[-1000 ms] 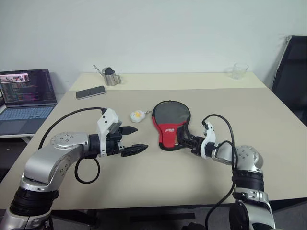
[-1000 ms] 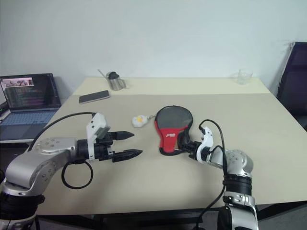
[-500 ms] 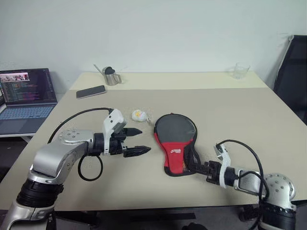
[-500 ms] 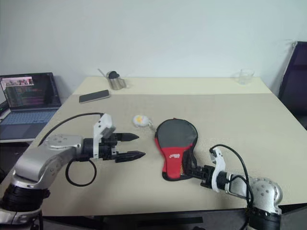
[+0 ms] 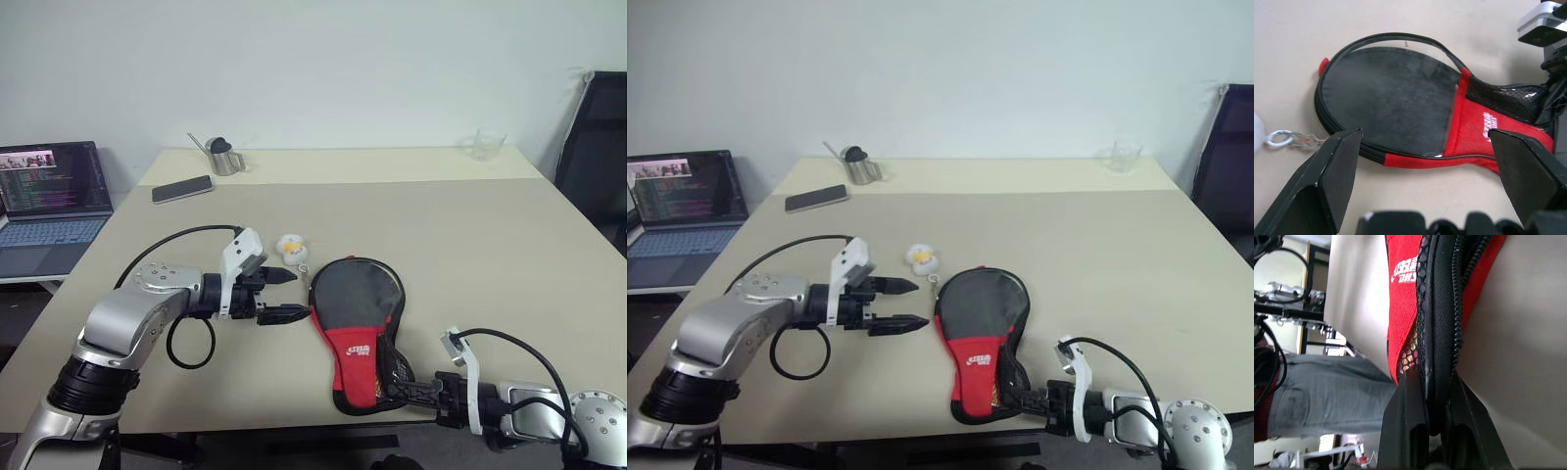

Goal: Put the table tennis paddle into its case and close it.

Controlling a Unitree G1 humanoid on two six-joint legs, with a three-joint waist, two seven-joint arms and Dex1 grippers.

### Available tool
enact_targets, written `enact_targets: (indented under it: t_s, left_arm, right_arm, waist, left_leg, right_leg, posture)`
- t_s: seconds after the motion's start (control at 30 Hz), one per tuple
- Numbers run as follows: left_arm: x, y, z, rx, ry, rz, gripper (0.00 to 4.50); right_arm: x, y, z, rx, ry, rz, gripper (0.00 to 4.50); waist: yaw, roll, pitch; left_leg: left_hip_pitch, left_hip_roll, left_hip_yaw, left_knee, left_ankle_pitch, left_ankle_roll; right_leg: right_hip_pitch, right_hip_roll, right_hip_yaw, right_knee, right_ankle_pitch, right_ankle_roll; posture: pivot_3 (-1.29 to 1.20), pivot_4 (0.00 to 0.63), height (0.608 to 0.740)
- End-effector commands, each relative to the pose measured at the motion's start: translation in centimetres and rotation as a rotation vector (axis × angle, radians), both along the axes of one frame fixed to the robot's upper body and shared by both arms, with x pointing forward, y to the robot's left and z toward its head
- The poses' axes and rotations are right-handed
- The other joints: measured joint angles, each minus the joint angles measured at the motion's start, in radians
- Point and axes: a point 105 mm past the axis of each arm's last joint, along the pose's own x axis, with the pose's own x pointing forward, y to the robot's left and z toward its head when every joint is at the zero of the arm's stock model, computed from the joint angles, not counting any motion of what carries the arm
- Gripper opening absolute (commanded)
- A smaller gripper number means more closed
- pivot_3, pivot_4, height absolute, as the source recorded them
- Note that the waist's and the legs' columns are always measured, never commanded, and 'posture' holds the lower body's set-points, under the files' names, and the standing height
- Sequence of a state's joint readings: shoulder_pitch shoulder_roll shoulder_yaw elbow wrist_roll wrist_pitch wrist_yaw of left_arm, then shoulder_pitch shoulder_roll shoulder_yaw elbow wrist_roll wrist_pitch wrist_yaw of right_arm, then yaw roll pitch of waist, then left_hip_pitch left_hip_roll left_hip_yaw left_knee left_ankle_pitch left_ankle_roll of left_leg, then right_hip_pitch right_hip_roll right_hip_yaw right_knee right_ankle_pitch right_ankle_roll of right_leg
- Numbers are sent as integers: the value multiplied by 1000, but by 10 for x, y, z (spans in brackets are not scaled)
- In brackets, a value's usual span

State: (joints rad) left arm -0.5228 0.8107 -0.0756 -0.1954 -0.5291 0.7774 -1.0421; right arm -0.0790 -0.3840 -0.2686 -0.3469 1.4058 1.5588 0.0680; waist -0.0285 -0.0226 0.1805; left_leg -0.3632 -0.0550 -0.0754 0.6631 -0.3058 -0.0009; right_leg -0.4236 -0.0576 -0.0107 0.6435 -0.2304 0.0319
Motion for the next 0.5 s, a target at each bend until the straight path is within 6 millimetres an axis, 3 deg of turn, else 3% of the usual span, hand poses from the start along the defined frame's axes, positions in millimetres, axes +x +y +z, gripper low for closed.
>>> enact_targets:
  t_s: [0.03,0.33,0.5]
  left_arm:
    - [0,-1,11,-4,-46,-17,4500]
    - [-1,4,10,5,-48,6,4500]
    - [-1,5,11,3,-51,10,4500]
  right_arm:
    - [-10,9,-3,21,40,68,11]
    - [-8,9,-2,4,34,95,11]
    - [-8,9,2,19,23,109,1550]
  waist:
    - [0,0,0]
    - [-1,0,0]
    - [0,0,0]
  left_leg:
    - [0,0,0,0,0,0]
    - [0,0,0,0,0,0]
    - [0,0,0,1,0,0]
  right_leg:
    - [0,0,0,0,0,0]
    - [0,0,0,1,0,0]
    - [0,0,0,1,0,0]
  posture:
    - [0,150,740]
    - [0,150,740]
    - [0,150,740]
